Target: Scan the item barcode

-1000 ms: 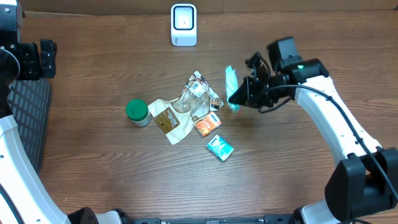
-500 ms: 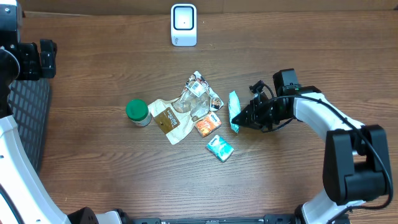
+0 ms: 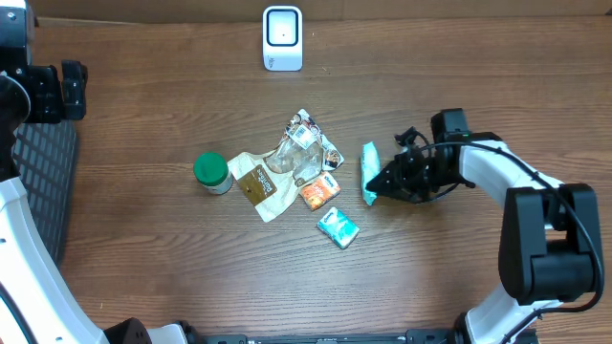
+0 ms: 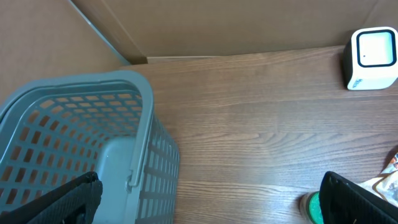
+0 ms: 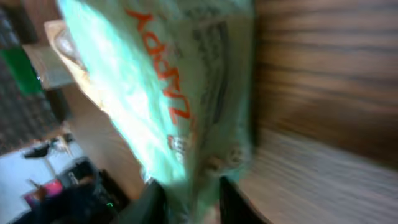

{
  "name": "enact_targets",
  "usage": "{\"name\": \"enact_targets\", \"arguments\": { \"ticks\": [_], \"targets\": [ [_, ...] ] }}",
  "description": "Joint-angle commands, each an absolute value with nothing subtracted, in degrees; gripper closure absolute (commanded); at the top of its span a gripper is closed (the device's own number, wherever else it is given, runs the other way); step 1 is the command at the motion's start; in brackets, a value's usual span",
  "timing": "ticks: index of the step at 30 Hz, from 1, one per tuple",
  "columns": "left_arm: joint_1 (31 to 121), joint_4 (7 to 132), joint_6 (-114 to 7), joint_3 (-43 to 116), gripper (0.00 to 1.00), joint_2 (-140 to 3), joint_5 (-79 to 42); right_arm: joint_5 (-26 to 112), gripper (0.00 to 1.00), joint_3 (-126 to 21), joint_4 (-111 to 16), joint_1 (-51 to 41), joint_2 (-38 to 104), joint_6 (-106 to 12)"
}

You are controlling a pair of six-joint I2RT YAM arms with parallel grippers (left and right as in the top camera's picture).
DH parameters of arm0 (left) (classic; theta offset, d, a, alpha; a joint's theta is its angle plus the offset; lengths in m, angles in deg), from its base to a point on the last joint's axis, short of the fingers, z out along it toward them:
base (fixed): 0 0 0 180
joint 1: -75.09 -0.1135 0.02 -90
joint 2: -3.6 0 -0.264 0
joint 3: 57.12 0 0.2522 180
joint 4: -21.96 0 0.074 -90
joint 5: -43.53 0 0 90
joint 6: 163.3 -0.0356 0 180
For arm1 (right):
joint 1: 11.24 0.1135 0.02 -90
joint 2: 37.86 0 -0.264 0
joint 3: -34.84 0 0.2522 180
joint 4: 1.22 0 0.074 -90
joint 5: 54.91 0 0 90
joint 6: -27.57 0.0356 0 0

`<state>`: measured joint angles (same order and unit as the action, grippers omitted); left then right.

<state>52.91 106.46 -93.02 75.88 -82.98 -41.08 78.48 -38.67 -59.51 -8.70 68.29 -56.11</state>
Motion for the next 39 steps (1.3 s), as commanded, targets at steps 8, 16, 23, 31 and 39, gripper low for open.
{"name": "enact_targets", "arguments": {
  "ticks": [8, 16, 23, 31, 39],
  "targets": [
    [52.61, 106.41, -93.87, 76.03, 0.01, -82.96, -40.93, 58.64, 0.50, -44.39, -69.63, -14.49, 68.71, -56.52],
    [52.61, 106.41, -93.87, 76.03, 0.00, -82.96, -40.93, 52.37, 0.57, -58.69, -81.30, -11.32, 68.69, -56.59],
    [52.61, 106.43, -93.87, 76.03, 0.01, -82.96, -40.93, 46.75, 0.30, -59.52, -69.92, -5.35, 69.28, -58.07],
    [52.61, 106.43, -93.87, 76.03, 0.00, -82.96, -40.93, 44.13, 0.39, -59.52, -64.82, -3.36, 74.35, -59.95],
    [52.61, 106.43, -93.87, 76.03, 0.00, -82.96, -40.93, 42.18, 0.49, -59.50, -64.54, -2.82, 74.74, -58.99]
  ]
}}
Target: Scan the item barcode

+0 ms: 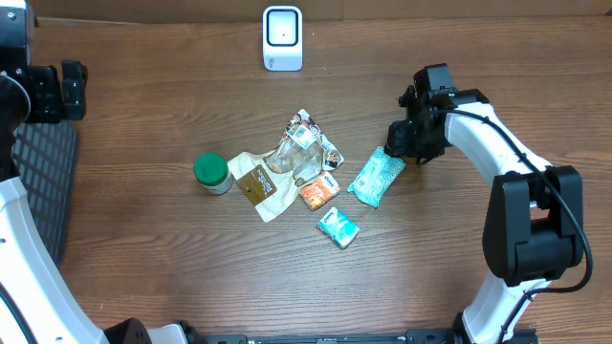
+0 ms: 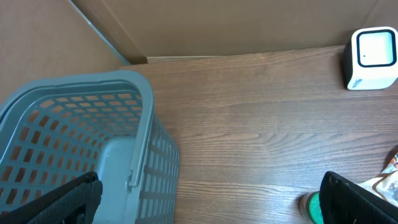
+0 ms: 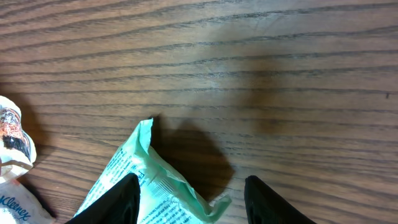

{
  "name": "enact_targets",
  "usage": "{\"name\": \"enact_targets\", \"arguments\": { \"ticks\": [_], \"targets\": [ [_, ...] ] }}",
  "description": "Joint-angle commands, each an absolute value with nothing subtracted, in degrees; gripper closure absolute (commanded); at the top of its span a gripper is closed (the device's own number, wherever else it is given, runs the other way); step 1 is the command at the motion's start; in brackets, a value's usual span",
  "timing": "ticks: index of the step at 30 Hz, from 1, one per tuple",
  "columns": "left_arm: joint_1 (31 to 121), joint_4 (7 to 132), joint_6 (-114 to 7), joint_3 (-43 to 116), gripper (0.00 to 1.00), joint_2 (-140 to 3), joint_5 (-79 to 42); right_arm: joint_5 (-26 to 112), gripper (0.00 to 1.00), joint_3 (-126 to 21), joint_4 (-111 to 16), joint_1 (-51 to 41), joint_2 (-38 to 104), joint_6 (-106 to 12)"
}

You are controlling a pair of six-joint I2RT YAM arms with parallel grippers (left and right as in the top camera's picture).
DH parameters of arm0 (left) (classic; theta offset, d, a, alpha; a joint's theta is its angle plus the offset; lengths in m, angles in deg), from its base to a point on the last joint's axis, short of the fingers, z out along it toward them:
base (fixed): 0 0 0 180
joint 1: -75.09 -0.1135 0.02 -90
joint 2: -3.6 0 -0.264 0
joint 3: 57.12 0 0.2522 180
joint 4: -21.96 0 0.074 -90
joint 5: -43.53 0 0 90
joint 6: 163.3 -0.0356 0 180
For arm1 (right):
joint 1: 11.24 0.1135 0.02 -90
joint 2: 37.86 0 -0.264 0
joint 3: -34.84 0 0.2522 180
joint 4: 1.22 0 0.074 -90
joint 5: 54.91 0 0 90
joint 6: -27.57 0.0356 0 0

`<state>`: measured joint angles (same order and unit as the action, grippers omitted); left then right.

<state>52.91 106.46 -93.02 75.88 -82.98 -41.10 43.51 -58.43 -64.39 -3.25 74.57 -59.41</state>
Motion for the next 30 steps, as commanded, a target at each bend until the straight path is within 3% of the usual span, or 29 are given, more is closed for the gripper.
{"name": "enact_targets", "arguments": {
  "ticks": [1, 12, 18, 22, 25, 28, 30],
  "targets": [
    [52.61, 106.41, -93.87, 76.03, 0.00, -82.96, -40.90, 42.18, 0.49, -59.50, -64.65, -2.82, 75.00, -58.58],
    [52.61, 106.43, -93.87, 76.03, 0.01, -82.96, -40.93, 42.20, 0.50, -57.59, -66.03, -2.84, 78.17, -57.77],
    [52.61, 106.43, -93.87, 76.03, 0.00, -82.96, -40.90, 43.03, 0.70, -57.59, -67.60, -2.84, 78.17, -57.75],
    [52.61, 106.43, -93.87, 76.03, 0.01, -82.96, -40.90, 45.26, 0.76, -57.59, -70.05, -2.84, 78.17, -57.68],
    [52.61, 106.43, -93.87, 76.03, 0.01, -82.96, -40.93, 41.35, 0.88, -57.59, -72.04, -3.06, 78.17, -50.40],
    [52.61, 106.43, -93.87, 76.03, 0.00, -82.96, -40.90, 33.20, 0.87, -57.64, -75.95, -4.00, 78.17, -36.98],
    [52.61, 106.43, -93.87, 76.03, 0.00, -82.96, -40.93, 32.32, 0.87, -57.64, -77.96, -4.59, 78.17, -34.34]
  ]
}}
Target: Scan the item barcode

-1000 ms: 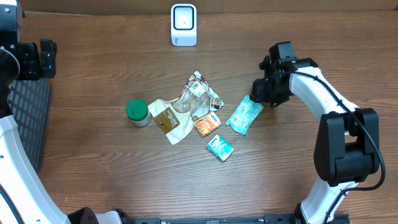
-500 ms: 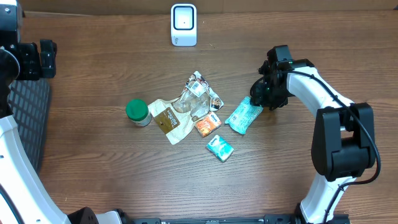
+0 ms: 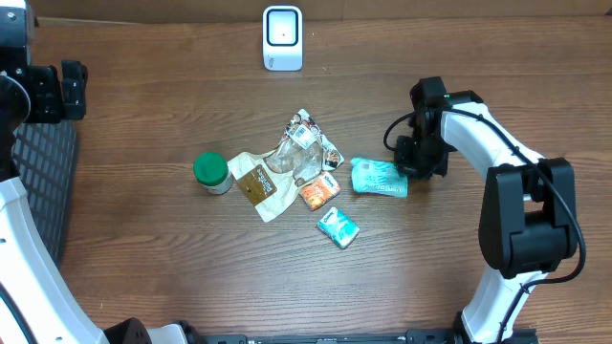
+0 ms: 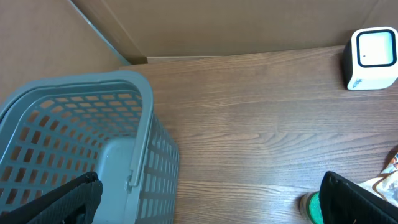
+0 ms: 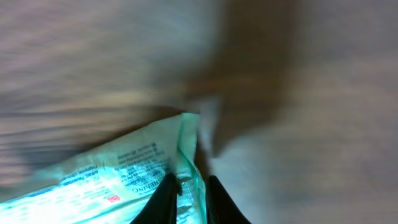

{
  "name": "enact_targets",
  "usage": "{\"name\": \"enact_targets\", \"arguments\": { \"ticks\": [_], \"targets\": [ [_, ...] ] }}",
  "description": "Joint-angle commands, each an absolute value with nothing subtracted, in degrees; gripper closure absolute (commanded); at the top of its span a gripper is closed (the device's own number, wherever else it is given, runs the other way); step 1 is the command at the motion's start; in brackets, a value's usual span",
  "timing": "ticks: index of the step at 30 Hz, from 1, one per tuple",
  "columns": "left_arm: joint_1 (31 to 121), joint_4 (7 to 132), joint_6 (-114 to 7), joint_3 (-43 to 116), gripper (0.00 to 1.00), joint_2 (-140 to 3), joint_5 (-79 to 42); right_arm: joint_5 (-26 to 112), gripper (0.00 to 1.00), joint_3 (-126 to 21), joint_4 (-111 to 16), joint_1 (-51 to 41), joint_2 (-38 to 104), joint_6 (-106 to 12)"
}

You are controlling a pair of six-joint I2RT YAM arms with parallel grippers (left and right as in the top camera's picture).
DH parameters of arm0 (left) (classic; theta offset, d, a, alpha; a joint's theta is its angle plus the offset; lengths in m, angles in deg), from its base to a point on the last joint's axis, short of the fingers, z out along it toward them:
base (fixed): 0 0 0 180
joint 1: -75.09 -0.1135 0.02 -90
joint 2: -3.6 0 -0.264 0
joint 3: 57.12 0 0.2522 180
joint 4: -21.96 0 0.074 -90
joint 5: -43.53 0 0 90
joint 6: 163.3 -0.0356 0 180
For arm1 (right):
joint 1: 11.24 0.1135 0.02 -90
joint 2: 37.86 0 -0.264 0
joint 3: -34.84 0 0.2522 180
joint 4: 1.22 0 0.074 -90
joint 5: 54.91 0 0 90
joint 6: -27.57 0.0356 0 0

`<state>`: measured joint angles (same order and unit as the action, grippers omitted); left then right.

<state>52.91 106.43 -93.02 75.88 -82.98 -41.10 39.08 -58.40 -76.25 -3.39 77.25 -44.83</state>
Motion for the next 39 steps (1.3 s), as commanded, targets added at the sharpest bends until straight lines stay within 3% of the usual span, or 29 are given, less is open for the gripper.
{"name": "enact_targets", "arguments": {
  "ticks": [1, 9, 16, 25, 27, 30, 31, 39],
  "targets": [
    [52.61, 106.41, -93.87, 76.03, 0.00, -82.96, -40.93, 32.34, 0.85, -57.64, -78.55, -4.72, 78.17, -34.32],
    [52.61, 106.43, -93.87, 76.03, 0.00, -82.96, -40.93, 38.53, 0.81, -62.42, -86.00, -5.77, 77.98, -40.04],
    [52.61, 106.43, -93.87, 76.03, 0.00, -82.96, -40.93, 56.30, 0.68, -65.64, -87.29, -8.02, 75.83, -48.59],
    [52.61, 106.43, -93.87, 76.03, 0.01, -82.96, -40.93, 58.31, 0.65, -65.62, -88.65, -5.31, 71.31, -53.92],
    [52.61, 106.43, -93.87, 76.03, 0.00, -82.96, -40.93, 58.31, 0.67, -65.38, -88.80, -3.65, 71.33, -53.31],
    [52.61, 106.43, -93.87, 76.03, 0.00, -82.96, -40.90, 57.48, 0.94, -62.75, -87.01, -0.15, 71.35, -50.73],
    [52.61, 106.43, -93.87, 76.03, 0.00, -82.96, -40.93, 56.76, 0.96, -61.66, -86.22, 0.88, 71.35, -49.81],
    [52.61, 106.43, -93.87, 76.03, 0.00, -82.96, -40.93, 47.36, 0.96, -51.32, -78.83, 5.07, 71.40, -39.67]
  ]
}}
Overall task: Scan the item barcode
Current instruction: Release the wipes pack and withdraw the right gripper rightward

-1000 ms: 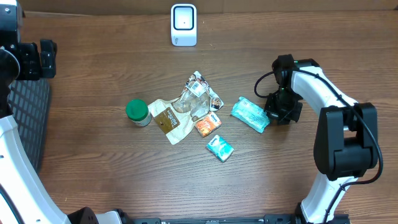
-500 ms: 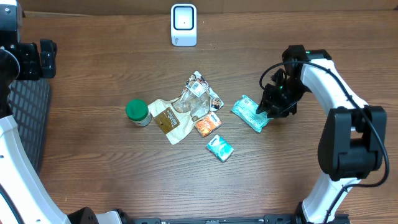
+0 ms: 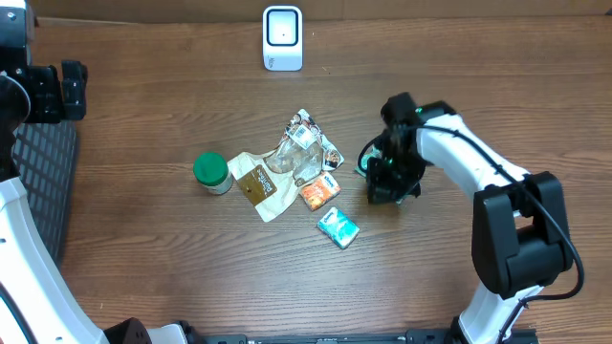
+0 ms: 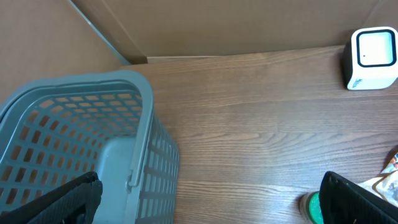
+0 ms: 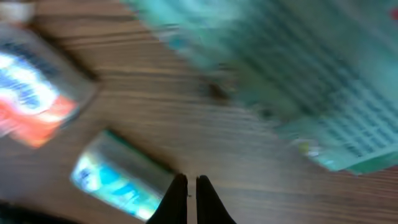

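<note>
The teal wipes pack (image 5: 298,81) shows blurred at the upper right of the right wrist view. Overhead, only its left tip (image 3: 366,161) peeks out from under the right arm. My right gripper (image 5: 188,186) is shut with nothing between its fingers, low over the table beside the pack; overhead the right gripper (image 3: 385,182) is right of the item pile. The white scanner (image 3: 282,38) stands at the back centre. My left gripper (image 4: 208,199) hangs open at the far left, above the basket edge, holding nothing.
A pile lies mid-table: a green-lidded jar (image 3: 211,173), a brown pouch (image 3: 256,182), a clear bag (image 3: 304,143), an orange pack (image 3: 318,194) and a small teal tissue pack (image 3: 338,226). A grey basket (image 4: 74,143) sits at the left.
My right gripper has moved left from the pack's right edge and now sits over the pack, hiding most of it overhead. The pack edge is no longer between its fingers. The left arm is unchanged.
First my right gripper held the teal pack up on its edge. Then the pack lay flat and slanted with the gripper open at its upper end. Then the gripper was shut on the pack's right edge, and now it is shut on nothing above the pack.
</note>
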{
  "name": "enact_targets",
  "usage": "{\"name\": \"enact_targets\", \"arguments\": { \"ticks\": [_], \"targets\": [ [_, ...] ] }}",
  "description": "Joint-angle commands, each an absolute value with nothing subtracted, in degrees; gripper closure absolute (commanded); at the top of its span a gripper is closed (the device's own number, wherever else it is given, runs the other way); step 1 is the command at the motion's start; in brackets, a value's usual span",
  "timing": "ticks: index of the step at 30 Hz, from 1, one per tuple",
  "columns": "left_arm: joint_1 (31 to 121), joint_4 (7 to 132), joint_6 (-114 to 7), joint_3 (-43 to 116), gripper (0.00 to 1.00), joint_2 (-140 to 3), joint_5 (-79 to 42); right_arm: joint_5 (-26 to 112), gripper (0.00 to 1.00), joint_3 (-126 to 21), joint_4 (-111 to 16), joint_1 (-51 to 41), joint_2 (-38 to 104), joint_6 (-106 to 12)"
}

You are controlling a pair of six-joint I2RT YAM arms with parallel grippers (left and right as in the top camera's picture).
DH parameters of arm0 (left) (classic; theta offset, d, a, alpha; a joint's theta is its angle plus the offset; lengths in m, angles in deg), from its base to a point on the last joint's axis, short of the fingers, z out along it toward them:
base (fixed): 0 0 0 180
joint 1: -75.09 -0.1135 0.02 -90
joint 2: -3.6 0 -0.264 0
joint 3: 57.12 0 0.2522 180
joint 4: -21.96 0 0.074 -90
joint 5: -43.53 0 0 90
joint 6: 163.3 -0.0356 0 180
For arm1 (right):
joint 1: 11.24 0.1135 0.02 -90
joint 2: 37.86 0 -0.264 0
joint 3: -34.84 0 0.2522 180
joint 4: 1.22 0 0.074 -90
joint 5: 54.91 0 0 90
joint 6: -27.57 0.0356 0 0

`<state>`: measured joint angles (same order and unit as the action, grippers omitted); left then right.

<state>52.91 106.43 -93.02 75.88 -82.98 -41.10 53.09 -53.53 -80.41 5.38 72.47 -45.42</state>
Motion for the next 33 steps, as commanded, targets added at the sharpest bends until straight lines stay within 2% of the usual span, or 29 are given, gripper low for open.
{"name": "enact_targets", "arguments": {
  "ticks": [1, 11, 22, 26, 27, 32, 33],
  "targets": [
    [52.61, 106.43, -93.87, 76.03, 0.00, -82.96, -40.93, 45.48, 0.96, -50.56, -78.13, 4.92, 71.44, -38.42],
    [52.61, 106.43, -93.87, 76.03, 0.01, -82.96, -40.93, 33.24, 0.96, -46.47, -70.29, 3.13, 71.44, -33.73],
    [52.61, 106.43, -93.87, 76.03, 0.00, -82.96, -40.93, 55.14, 0.96, -51.28, -74.18, -4.24, 66.24, -51.10],
    [52.61, 106.43, -93.87, 76.03, 0.00, -82.96, -40.93, 58.38, 0.96, -51.41, -74.51, -9.16, 62.11, -52.98],
    [52.61, 106.43, -93.87, 76.03, 0.00, -82.96, -40.93, 58.44, 0.92, -51.41, -74.53, -10.05, 61.87, -53.46],
    [52.61, 106.43, -93.87, 76.03, 0.00, -82.96, -40.93, 61.96, 0.58, -51.26, -74.20, -16.00, 62.35, -56.81],
    [52.61, 106.43, -93.87, 76.03, 0.00, -82.96, -40.90, 62.07, 0.55, -51.26, -74.13, -16.63, 62.37, -56.83]
  ]
}}
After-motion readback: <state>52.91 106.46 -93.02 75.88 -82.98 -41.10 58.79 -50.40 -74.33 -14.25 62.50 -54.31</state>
